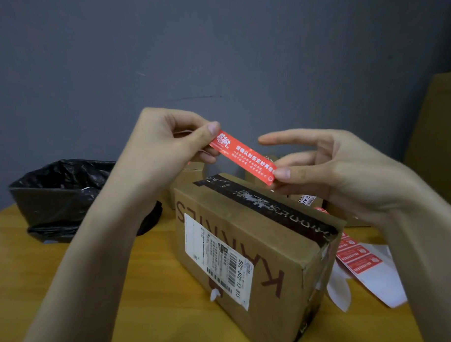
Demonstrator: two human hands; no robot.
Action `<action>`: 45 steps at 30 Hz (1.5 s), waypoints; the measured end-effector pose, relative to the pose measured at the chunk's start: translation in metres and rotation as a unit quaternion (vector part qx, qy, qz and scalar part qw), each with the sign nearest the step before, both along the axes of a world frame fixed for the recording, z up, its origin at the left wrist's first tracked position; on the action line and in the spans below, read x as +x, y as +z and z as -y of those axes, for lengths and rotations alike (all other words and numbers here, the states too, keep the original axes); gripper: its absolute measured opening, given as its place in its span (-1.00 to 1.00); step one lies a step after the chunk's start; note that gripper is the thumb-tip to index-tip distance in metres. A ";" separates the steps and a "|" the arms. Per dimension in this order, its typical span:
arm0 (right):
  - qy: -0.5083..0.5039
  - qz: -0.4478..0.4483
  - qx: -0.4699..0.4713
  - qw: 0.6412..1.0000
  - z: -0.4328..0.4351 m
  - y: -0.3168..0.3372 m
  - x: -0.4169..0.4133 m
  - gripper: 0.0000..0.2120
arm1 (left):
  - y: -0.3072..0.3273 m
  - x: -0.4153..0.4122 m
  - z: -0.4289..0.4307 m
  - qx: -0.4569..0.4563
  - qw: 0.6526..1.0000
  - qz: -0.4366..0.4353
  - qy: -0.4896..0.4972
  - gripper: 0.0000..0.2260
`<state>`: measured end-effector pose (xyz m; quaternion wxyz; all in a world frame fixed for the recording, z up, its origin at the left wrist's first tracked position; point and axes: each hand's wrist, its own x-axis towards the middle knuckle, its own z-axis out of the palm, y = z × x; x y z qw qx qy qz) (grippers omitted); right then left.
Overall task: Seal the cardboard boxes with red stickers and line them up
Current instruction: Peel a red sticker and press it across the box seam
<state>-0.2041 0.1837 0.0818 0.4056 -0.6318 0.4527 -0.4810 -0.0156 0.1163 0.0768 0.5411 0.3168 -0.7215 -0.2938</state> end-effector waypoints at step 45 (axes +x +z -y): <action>-0.157 -0.060 -0.027 0.985 0.022 -0.020 -0.008 -0.77 | -0.018 -0.005 0.021 -0.017 1.000 -0.002 -0.026 -0.74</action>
